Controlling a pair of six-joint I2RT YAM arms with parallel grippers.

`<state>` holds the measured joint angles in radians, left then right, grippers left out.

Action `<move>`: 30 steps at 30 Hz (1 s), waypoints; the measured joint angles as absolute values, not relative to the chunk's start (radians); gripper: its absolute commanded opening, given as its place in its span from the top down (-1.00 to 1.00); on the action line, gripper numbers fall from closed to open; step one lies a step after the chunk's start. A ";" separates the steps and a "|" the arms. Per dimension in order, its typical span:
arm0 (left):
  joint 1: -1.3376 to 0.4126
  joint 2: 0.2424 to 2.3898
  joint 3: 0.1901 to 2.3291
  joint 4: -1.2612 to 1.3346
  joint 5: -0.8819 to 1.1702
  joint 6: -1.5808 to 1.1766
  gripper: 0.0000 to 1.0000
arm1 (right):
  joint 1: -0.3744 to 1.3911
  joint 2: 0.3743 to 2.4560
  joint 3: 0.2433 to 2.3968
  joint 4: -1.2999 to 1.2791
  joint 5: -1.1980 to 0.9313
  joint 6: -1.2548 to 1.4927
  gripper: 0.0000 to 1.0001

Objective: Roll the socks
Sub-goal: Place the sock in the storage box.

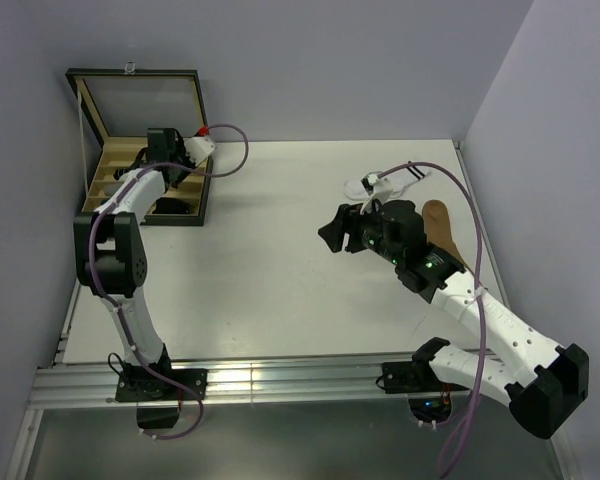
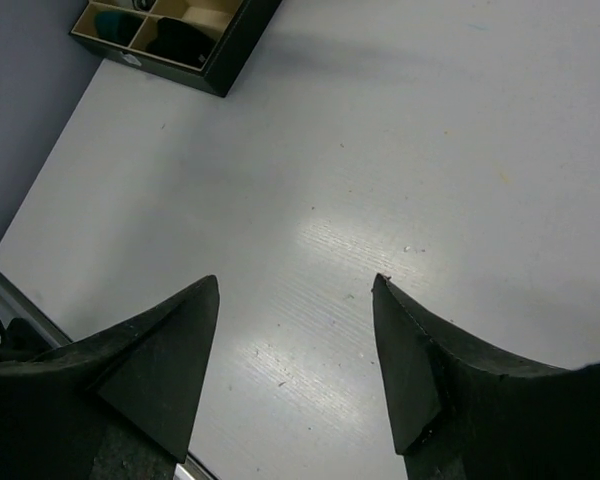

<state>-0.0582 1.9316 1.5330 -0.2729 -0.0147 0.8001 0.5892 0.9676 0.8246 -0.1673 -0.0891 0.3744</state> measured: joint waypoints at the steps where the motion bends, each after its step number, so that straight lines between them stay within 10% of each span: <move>1: -0.049 1.948 1.538 -0.276 -0.008 0.815 0.99 | 0.588 0.978 0.834 -0.173 -0.089 0.374 -0.40; 30: -0.044 2.076 1.498 -0.242 -0.021 1.100 0.80 | 0.571 1.103 0.867 -0.232 -0.147 0.378 -0.37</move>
<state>-0.0437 2.0758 1.4979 -0.2420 -0.0208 1.1004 0.5713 1.1027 0.8673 -0.2321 -0.1467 0.3782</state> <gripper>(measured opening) 0.342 0.689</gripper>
